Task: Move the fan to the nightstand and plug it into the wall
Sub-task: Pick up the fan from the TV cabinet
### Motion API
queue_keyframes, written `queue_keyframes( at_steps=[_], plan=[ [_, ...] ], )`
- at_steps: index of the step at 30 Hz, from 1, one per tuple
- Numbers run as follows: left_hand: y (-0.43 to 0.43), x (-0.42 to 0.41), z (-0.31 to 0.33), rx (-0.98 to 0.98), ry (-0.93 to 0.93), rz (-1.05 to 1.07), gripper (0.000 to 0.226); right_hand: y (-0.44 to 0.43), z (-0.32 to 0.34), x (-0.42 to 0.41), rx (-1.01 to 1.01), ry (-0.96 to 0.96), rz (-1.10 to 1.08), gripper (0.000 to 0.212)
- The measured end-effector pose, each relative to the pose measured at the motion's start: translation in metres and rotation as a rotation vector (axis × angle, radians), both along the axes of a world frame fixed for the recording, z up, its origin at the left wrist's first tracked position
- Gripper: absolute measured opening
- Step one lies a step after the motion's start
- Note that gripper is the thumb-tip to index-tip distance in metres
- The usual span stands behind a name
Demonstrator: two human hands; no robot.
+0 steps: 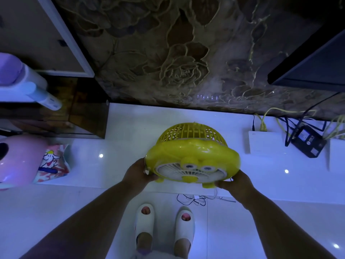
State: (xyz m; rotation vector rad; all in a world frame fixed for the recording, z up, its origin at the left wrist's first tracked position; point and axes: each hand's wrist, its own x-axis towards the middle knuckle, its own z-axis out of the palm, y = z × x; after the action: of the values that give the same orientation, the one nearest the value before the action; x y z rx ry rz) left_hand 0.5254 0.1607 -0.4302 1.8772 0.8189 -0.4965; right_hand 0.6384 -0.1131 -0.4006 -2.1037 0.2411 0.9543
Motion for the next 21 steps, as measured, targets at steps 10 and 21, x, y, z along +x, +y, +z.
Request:
queue_keyframes(
  at_steps=[10,21],
  plan=[
    [0.018,-0.028,0.012,-0.095,-0.056,0.042,0.041,0.016,0.014,-0.003,0.059,0.06,0.053,0.05],
    [0.033,-0.048,0.061,-0.253,-0.169,0.146,0.058,0.035,0.063,-0.005,0.13,0.022,0.137,0.049]
  ],
)
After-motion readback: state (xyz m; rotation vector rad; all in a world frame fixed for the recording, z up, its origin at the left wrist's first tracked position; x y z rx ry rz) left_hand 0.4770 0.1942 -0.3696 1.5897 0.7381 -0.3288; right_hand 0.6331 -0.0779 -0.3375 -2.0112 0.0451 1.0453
